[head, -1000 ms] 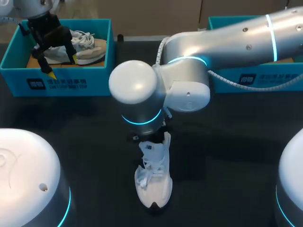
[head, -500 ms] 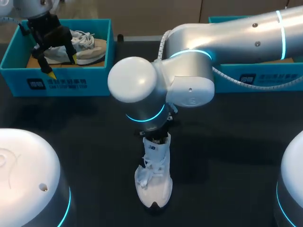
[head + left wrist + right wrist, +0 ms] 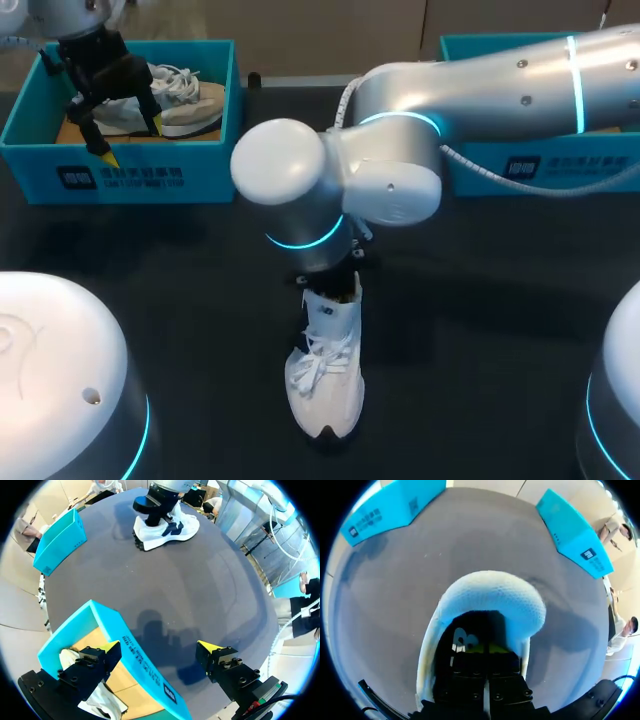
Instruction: Take the shoe out of the shoebox, open the shoe tongue, remove and reinsert the insole, then place the shoe into the shoebox
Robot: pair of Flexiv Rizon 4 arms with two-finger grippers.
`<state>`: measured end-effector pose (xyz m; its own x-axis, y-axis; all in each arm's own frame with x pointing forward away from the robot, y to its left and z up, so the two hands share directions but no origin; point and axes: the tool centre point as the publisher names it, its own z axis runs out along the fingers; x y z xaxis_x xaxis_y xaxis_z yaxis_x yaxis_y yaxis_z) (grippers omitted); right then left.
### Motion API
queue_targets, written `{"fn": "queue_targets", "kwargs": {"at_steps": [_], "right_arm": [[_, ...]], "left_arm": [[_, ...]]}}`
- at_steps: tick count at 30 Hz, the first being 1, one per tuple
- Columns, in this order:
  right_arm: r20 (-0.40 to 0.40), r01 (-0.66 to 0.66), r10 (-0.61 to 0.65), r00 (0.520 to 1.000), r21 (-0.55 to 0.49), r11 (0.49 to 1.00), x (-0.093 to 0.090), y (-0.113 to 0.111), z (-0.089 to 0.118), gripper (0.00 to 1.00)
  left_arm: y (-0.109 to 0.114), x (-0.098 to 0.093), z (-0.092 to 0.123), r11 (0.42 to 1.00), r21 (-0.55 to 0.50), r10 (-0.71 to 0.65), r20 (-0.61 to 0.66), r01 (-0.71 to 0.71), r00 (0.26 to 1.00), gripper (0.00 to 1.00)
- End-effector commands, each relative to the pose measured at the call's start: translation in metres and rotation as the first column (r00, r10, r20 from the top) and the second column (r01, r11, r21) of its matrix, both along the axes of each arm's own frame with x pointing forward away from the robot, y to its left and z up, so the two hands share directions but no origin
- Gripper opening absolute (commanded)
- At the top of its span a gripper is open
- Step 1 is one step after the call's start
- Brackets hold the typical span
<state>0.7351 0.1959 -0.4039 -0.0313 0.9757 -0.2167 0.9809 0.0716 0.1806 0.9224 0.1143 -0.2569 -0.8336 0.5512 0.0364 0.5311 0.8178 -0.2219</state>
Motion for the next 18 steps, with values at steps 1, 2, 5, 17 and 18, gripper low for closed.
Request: {"fn": "queue_targets", "kwargs": {"at_steps": [1,2,5,17,18], "right_arm": [[0.047,0.209,-0.212,0.976,0.047,0.977,-0.003,0.012,-0.014,0.0],[0.05,0.205,-0.208,0.977,0.05,0.977,-0.004,0.015,-0.011,0.0],[0.075,0.206,-0.209,0.975,0.051,0.977,-0.007,0.016,0.002,0.0],[0.049,0.232,-0.24,0.97,0.132,0.964,-0.011,0.033,0.008,0.0],[0.041,0.232,-0.24,0.97,0.138,0.963,-0.011,0.035,0.005,0.0]], "left_arm": [[0.0,0.001,0.0,1.0,0.002,-0.002,-0.002,0.002,1.0,1.0],[0.0,0.001,0.0,1.0,0.002,-0.002,-0.002,0.002,1.0,1.0],[0.0,0.001,0.0,1.0,0.002,-0.002,-0.002,0.002,1.0,1.0],[0.0,0.001,0.0,1.0,0.002,-0.002,-0.002,0.002,1.0,1.0],[0.0,0.001,0.0,1.0,0.002,-0.002,-0.002,0.002,1.0,1.0]]}}
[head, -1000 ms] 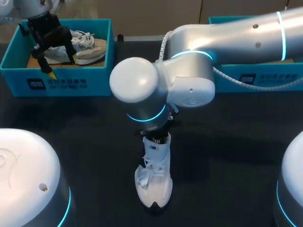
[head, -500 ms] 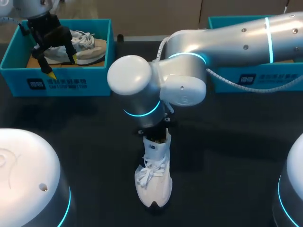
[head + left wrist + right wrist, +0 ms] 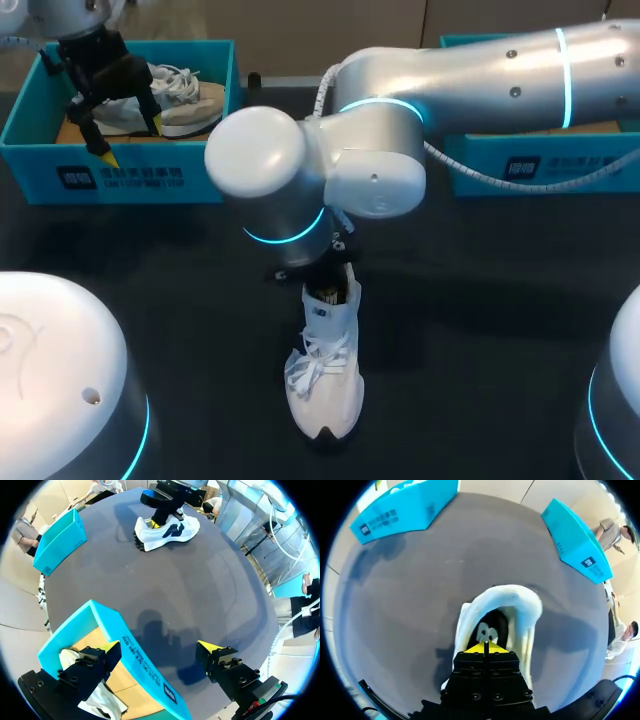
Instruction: Take the shoe out of the shoebox, open the shoe tongue, remove and reinsert the insole, then place the shoe into the shoebox
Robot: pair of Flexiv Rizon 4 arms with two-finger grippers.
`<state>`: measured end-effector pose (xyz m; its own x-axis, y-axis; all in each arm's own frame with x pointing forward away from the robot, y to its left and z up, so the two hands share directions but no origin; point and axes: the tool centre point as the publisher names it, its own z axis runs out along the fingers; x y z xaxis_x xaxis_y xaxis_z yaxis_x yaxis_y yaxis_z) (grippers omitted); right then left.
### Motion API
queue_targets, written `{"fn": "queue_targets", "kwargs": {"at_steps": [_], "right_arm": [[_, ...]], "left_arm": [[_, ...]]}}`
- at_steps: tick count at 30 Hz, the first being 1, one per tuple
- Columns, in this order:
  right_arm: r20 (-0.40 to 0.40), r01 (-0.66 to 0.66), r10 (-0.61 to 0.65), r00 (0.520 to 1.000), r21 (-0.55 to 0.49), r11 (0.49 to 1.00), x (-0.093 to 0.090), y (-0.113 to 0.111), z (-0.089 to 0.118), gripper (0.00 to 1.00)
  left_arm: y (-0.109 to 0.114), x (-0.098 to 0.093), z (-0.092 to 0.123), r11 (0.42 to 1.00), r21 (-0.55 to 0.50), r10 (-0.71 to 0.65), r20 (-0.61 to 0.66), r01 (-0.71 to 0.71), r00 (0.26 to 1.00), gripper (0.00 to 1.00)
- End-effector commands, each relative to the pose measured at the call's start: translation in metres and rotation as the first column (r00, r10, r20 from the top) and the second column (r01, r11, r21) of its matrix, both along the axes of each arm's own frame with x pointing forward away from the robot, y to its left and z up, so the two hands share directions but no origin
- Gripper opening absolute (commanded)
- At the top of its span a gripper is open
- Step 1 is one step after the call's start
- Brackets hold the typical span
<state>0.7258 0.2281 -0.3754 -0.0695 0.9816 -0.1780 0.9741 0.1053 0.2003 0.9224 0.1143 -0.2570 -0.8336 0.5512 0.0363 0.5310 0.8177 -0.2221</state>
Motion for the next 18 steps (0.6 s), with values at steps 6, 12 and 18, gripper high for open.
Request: {"fn": "queue_targets", "kwargs": {"at_steps": [6,12,18], "right_arm": [[-0.033,0.289,-0.287,0.957,0.133,0.948,-0.002,0.003,-0.043,0.0],[-0.009,0.303,-0.305,0.952,0.134,0.943,-0.009,0.0,-0.015,0.0],[-0.005,0.325,-0.327,0.945,0.124,0.937,-0.015,-0.005,0.025,0.0]], "left_arm": [[0.0,0.001,0.0,1.0,0.002,-0.002,-0.002,0.002,1.0,1.0],[0.0,0.001,0.0,1.0,0.002,-0.002,-0.002,0.002,1.0,1.0],[0.0,0.001,0.0,1.0,0.002,-0.002,-0.002,0.002,1.0,1.0]]}}
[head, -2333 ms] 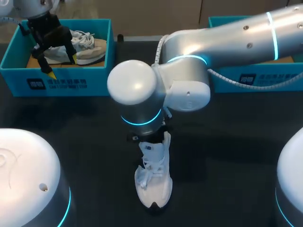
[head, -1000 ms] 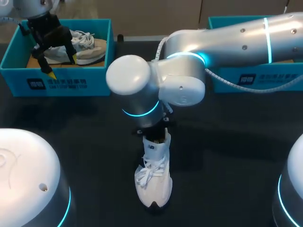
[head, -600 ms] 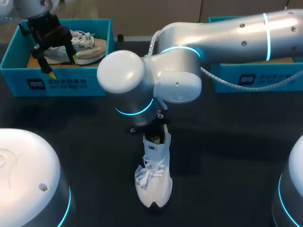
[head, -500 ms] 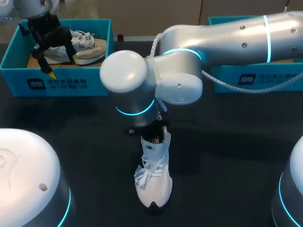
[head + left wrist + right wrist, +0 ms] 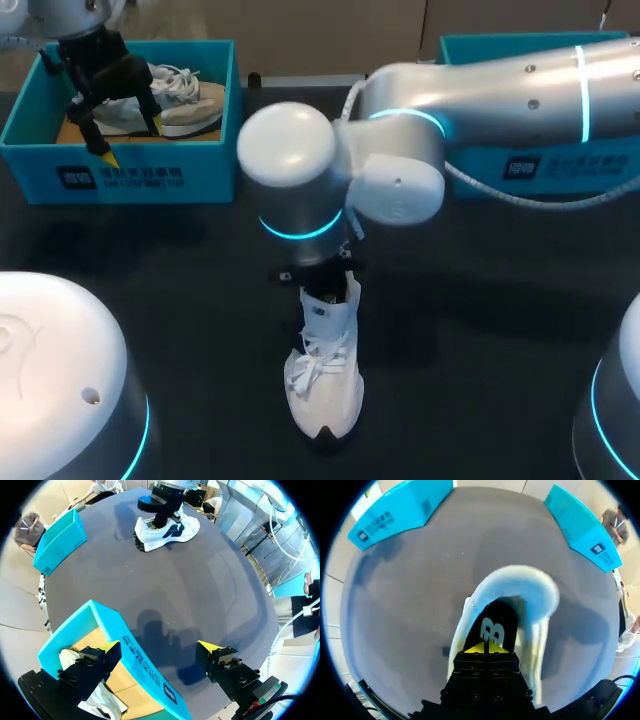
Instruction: Take the shoe out of the shoebox, open the shoe tongue, remove and reinsert the insole, then place the shoe into the shoebox
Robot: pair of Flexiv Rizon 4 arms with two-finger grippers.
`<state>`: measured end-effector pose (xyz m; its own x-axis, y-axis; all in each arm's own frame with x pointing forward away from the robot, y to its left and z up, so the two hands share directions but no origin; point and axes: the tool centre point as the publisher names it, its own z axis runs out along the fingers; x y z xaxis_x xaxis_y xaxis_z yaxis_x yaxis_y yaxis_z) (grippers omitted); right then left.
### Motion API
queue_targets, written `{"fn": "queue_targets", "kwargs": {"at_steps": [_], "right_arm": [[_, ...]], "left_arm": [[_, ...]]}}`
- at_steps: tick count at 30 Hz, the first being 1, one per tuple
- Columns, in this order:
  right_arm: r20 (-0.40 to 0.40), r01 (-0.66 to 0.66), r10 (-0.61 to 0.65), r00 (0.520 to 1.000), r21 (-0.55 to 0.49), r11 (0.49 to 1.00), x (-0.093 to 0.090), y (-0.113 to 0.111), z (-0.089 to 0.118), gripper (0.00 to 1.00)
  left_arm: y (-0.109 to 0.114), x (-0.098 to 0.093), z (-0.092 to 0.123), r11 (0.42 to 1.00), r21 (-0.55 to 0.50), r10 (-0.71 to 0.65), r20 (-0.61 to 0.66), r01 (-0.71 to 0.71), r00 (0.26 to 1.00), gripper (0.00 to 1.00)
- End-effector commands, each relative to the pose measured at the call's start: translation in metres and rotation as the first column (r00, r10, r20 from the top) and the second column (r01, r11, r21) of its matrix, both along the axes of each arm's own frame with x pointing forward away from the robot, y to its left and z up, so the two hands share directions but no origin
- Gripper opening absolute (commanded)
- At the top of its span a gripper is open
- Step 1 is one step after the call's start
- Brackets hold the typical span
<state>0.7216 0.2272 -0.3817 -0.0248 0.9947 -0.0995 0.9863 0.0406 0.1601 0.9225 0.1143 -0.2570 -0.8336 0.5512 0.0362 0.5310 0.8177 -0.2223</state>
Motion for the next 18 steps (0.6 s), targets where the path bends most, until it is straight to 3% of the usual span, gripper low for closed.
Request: {"fn": "queue_targets", "kwargs": {"at_steps": [1,5,12,14,15,18], "right_arm": [[0.041,0.283,-0.286,0.957,0.057,0.957,-0.0117,-0.0057,0.0354,0.0],[-0.025,0.295,-0.294,0.955,0.078,0.952,-0.0124,-0.0111,0.0368,0.0],[-0.074,0.304,-0.298,0.952,0.088,0.949,-0.0159,-0.0118,0.0315,0.02],[-0.093,0.303,-0.295,0.951,0.084,0.949,-0.0171,-0.0104,0.0325,0.18],[-0.096,0.305,-0.297,0.95,0.085,0.949,-0.0179,-0.0094,0.0323,0.3],[-0.108,0.308,-0.298,0.948,0.089,0.947,-0.0206,-0.0062,0.0303,0.37]], "left_arm": [[0.0003,0.0008,0.0004,1.0,0.003,-0.002,-0.002,0.002,1.0,1.0],[0.0003,0.0008,0.0004,1.0,0.003,-0.002,-0.002,0.002,1.0,1.0],[0.0003,0.0008,0.0004,1.0,0.003,-0.002,-0.002,0.002,1.0,1.0],[0.0003,0.0008,0.0004,1.0,0.003,-0.002,-0.002,0.002,1.0,1.0],[0.0003,0.0008,0.0004,1.0,0.003,-0.002,-0.002,0.002,1.0,1.0],[0.0003,0.0008,0.0004,1.0,0.003,-0.002,-0.002,0.002,1.0,1.0]]}}
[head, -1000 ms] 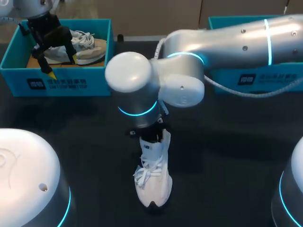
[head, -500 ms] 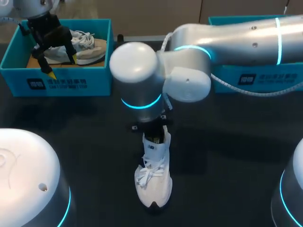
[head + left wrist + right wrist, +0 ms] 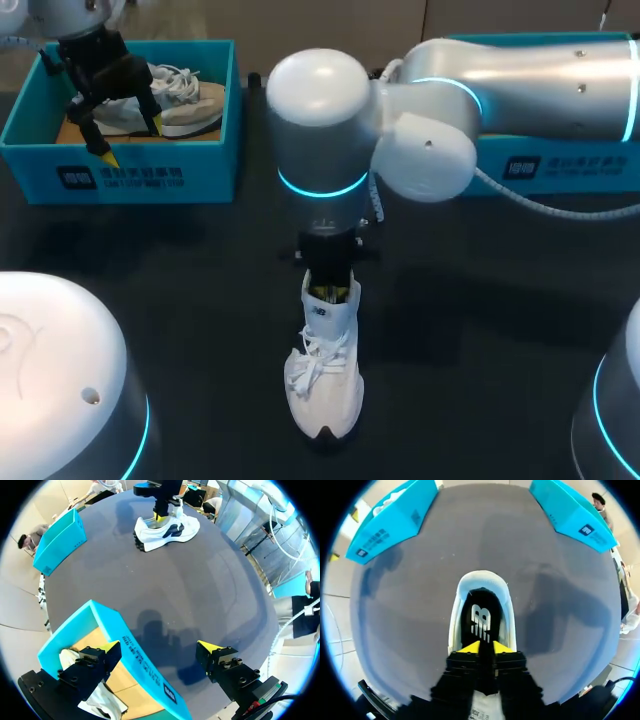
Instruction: Take the shoe out of the shoebox, open the shoe tongue, remove and reinsert the insole, then place the shoe into the shoebox
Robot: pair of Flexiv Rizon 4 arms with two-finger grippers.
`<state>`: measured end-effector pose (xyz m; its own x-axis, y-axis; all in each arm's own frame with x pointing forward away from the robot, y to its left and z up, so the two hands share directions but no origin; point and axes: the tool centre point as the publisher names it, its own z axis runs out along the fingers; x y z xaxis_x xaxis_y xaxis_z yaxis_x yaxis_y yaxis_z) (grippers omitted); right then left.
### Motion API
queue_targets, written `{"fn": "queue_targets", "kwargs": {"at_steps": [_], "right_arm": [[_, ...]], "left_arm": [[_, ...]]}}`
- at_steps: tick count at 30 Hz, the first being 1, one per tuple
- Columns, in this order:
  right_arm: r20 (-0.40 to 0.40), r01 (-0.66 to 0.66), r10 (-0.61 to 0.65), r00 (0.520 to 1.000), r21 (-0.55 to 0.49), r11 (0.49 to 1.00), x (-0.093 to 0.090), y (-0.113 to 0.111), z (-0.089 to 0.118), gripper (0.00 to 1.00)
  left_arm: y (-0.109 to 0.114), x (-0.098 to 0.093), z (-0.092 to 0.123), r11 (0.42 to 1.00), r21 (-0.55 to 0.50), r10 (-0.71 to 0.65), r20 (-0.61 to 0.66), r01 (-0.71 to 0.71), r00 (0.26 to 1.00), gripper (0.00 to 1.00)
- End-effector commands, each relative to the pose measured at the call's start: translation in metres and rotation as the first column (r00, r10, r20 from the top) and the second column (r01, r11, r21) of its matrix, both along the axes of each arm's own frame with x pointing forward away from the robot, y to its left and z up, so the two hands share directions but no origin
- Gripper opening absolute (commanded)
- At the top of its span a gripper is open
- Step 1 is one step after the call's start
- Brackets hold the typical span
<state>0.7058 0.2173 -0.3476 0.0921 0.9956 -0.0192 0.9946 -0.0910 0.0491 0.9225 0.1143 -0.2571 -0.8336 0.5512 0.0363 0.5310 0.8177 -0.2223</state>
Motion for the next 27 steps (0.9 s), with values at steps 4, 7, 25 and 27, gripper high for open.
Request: {"fn": "queue_targets", "kwargs": {"at_steps": [4,7,25,27], "right_arm": [[-0.012,0.188,-0.188,0.982,0.01,0.982,-0.009,0.007,-0.006,0.5],[-0.017,0.197,-0.197,0.98,0.009,0.98,-0.016,0.011,-0.004,1.0],[-0.005,0.234,-0.234,0.972,-0.022,0.972,-0.034,0.022,0.009,1.0],[-0.002,0.241,-0.241,0.971,-0.027,0.97,-0.034,0.021,0.01,1.0]], "left_arm": [[0.0,0.001,0.0,1.0,0.003,-0.002,-0.002,0.002,1.0,1.0],[0.0,0.001,0.0,1.0,0.003,-0.002,-0.002,0.002,1.0,1.0],[0.0,0.001,0.0,1.0,0.003,-0.002,-0.002,0.002,1.0,1.0],[0.0,0.001,0.0,1.0,0.003,-0.002,-0.002,0.002,1.0,1.0]]}}
